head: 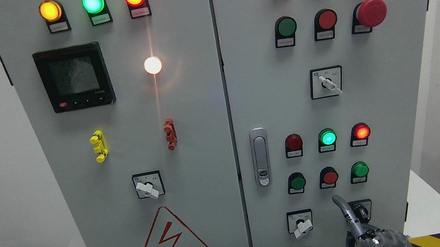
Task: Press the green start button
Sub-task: 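Raise the right hand toward the green button on the lowest button row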
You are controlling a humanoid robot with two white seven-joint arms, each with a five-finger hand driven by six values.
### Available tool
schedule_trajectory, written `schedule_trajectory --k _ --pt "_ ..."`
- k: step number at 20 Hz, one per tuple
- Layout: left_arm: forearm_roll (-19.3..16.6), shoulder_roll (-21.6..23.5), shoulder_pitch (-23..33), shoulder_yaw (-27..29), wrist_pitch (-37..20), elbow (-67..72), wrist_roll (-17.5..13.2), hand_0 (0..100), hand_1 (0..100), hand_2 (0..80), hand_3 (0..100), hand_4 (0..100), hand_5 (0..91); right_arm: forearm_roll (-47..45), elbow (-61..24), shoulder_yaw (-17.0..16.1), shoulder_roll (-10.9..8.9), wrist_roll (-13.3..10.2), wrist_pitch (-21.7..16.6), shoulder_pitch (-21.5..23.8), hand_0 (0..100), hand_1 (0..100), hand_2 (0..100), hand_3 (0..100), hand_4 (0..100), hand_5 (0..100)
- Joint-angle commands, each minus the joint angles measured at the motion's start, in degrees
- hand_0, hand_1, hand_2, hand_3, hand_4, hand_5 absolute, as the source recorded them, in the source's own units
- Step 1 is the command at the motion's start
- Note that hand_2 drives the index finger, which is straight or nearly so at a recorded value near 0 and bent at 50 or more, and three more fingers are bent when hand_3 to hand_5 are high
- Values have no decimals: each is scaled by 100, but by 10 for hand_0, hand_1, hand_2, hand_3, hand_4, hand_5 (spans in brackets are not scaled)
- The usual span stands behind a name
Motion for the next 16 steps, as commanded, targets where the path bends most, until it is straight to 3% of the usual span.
schedule_trajectory --k 1,16 --pt "0 0 -132 0 4 -158 -4 120 556 0 0 0 0 76 539 110 17 11 1 -325 319 313 0 891 886 1000" --pt "0 0 -132 0 4 -158 -4 120 556 0 0 0 0 76 1128 259 26 11 19 -729 344 312 0 893 882 1000"
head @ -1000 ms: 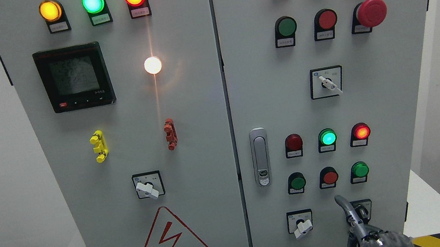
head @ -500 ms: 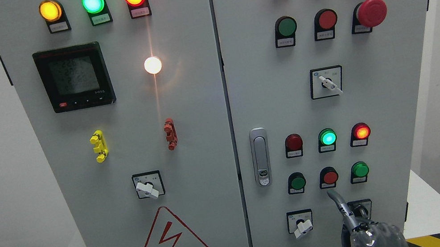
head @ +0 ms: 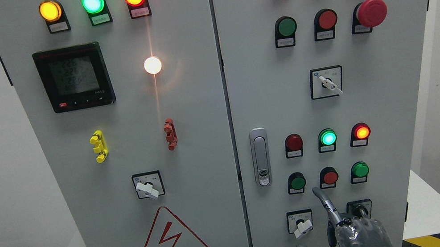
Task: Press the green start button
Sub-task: 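Press the green push button with the right hand's extended finger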
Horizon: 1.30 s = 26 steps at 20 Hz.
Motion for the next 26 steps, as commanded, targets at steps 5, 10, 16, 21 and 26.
schedule_trajectory --k 5,10,16,21,26 --pt "0 0 -132 0 4 -158 -4 120 556 0 0 0 0 3 672 93 8 2 20 -350 346 312 0 892 881 1000" --pt "0 0 -132 0 4 -158 -4 120 556 0 0 0 0 3 874 93 8 2 20 -517 348 313 0 892 881 1000" --pt "0 0 -132 0 4 -158 -4 120 556 0 0 0 0 3 1050 93 8 2 29 -667 351 314 0 895 881 1000" --pt "0 0 -132 0 4 -158 -4 120 556 0 0 0 0 3 1094 84 8 2 38 -667 354 314 0 896 881 1000" --pt "0 0 -132 0 4 -158 -4 120 556 0 0 0 0 3 1077 75 8 2 38 -667 357 316 0 897 880 1000"
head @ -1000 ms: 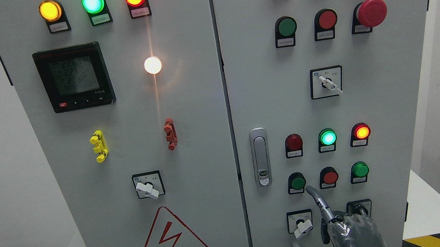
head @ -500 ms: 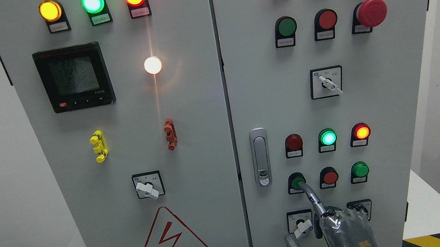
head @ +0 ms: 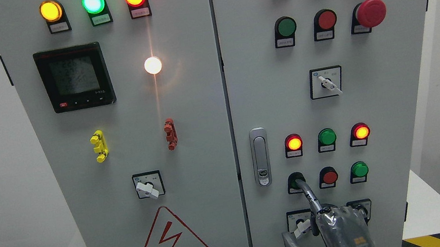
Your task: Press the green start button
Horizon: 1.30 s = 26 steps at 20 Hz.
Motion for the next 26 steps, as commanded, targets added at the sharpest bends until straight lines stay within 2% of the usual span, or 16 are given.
schedule_trajectory --k 1,14,21,26 --pt "0 -1 -132 0 4 -158 -4 120 556 0 0 0 0 -9 164 -2 1 61 6 -20 357 316 0 897 880 1000" --pt "0 -1 -132 0 4 -158 -4 120 556 0 0 0 0 -140 -328 -11 19 87 -38 59 403 337 0 900 877 1000" --pt "0 -1 -132 0 4 -158 -4 120 556 0 0 0 0 -623 -917 33 27 149 -143 498 461 351 0 900 872 1000" --pt "0 -1 -132 0 4 -158 -4 120 556 0 0 0 0 -1335 -1242 121 27 158 -143 753 504 381 0 878 842 1000"
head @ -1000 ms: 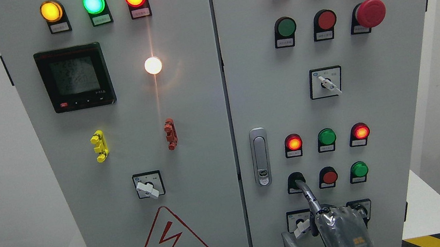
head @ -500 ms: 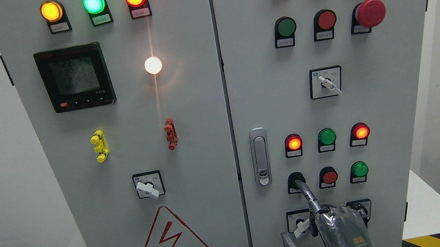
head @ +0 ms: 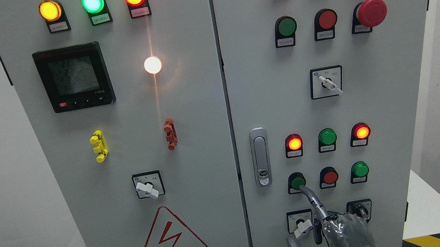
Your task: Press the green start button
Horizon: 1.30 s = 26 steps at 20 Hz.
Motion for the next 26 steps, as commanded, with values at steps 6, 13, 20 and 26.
schedule_trajectory --k 6,13,20,26 --pt "0 -1 -132 0 4 -158 -4 120 556 0 0 0 0 -1635 -909 256 9 -30 64 578 497 369 0 753 771 867" --pt "0 8 -132 0 4 -158 -4 120 556 0 0 0 0 -2759 -1277 379 8 5 82 1018 176 275 0 447 485 550" --pt "0 -1 -132 0 4 -158 -4 120 556 0 0 0 0 -3788 -1603 467 0 454 73 1361 0 167 0 145 112 76" --pt "0 -1 -132 0 4 -158 -4 120 556 0 0 0 0 -4088 -1673 502 0 463 91 1458 0 124 0 6 0 0"
